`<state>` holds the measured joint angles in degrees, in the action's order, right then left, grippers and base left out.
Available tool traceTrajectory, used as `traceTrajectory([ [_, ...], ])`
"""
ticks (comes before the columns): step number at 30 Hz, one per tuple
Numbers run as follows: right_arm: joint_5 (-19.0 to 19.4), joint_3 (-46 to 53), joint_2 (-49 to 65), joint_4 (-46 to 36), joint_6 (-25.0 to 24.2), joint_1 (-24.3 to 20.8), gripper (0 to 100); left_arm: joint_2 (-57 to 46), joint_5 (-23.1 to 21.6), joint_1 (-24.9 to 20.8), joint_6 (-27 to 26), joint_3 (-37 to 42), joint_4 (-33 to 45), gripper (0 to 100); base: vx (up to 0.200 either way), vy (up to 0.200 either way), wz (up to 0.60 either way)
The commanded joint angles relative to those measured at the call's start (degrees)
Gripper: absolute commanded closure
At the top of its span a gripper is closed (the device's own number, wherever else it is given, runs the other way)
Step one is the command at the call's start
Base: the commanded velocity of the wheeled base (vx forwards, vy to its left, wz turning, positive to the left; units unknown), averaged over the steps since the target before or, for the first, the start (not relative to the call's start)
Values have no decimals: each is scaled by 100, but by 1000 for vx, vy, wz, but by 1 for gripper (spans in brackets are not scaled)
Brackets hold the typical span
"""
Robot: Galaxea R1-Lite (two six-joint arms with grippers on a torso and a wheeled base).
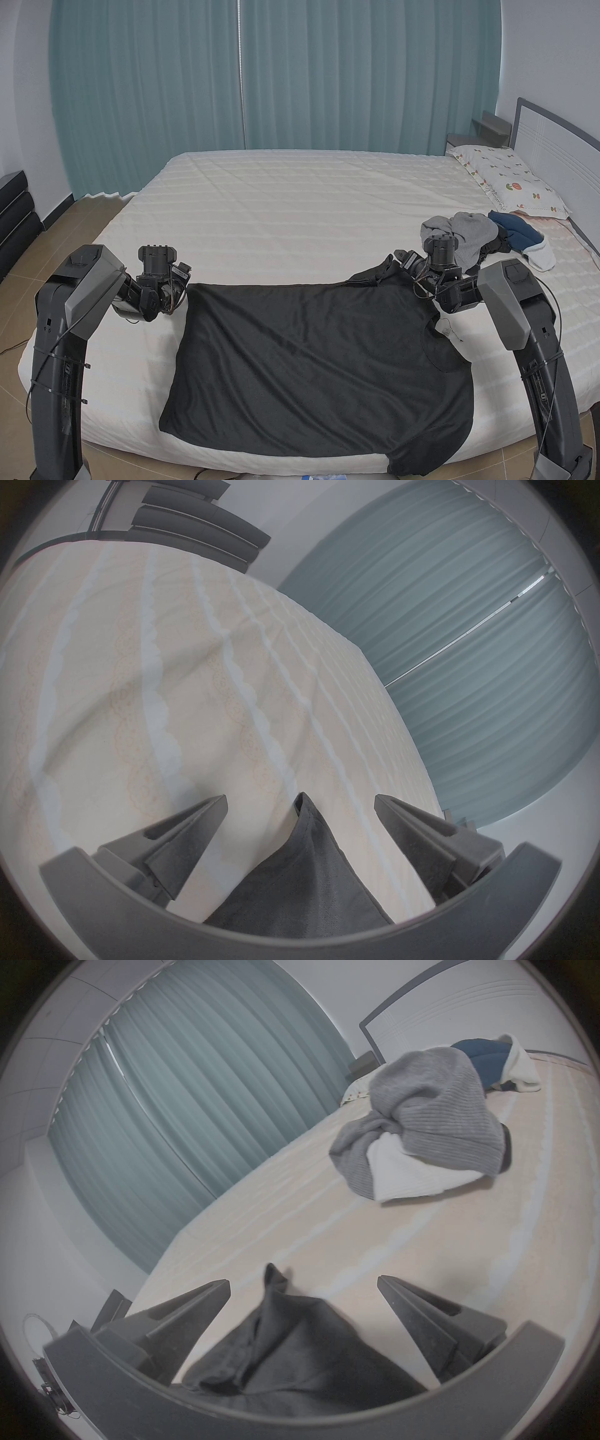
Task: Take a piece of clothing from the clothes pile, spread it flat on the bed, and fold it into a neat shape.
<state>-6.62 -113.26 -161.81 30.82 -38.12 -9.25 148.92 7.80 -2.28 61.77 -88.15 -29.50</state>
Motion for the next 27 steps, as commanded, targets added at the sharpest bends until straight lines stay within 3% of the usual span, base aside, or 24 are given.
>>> traceTrajectory([
  [1,99,498,360,-67,50,222,0,5,-33,-1,2,-53,-3,0,0,0,0],
  [9,416,920,475,-50,41,275,0,5,-33,-1,2,-71,6,0,0,0,0],
  [22,477,894,246,-94,68,231,0,5,-33,-1,2,-80,6,0,0,0,0],
  [23,477,894,246,-94,68,231,100,5,-33,-1,-7,-80,6,0,0,0,0],
  [27,486,876,237,-120,77,222,100,5,-33,-1,-77,-97,6,0,0,0,0],
])
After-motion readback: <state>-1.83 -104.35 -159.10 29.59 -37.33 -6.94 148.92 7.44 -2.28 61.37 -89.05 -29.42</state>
